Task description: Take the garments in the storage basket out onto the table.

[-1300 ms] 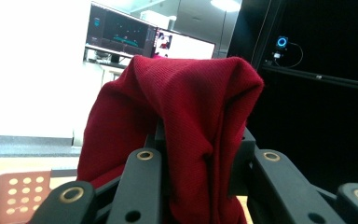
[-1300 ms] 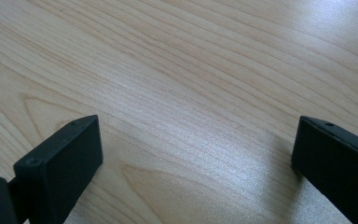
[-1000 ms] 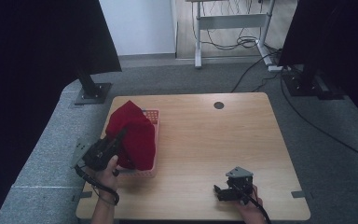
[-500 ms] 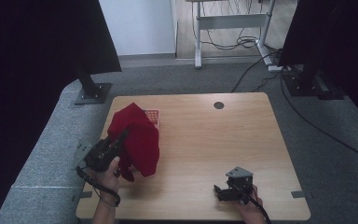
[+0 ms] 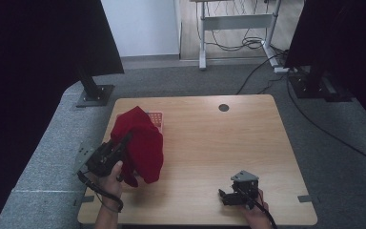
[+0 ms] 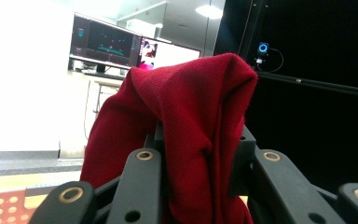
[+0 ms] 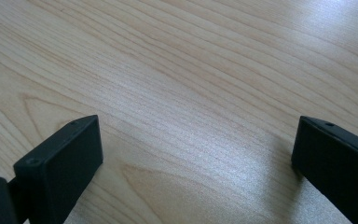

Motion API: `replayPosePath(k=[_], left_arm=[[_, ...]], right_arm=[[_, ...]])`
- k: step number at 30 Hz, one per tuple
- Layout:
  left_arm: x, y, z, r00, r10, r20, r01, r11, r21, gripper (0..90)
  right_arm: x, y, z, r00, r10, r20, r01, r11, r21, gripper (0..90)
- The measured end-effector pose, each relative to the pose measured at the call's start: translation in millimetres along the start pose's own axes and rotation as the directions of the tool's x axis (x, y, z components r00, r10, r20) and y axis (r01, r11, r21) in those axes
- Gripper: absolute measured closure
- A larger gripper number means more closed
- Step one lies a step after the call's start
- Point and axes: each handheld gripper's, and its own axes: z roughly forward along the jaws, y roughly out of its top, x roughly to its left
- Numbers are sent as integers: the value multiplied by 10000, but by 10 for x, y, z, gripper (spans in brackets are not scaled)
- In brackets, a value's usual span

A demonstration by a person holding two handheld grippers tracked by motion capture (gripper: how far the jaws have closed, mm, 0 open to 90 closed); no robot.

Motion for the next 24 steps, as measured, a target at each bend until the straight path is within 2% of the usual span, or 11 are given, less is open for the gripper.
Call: replayPosePath(k=[24], left_arm=[[-109, 11, 14, 9992, -29, 400, 34, 9999, -104, 713]], right_arm=[[0, 1, 1, 10000, -1, -4, 1, 10000, 2, 15]])
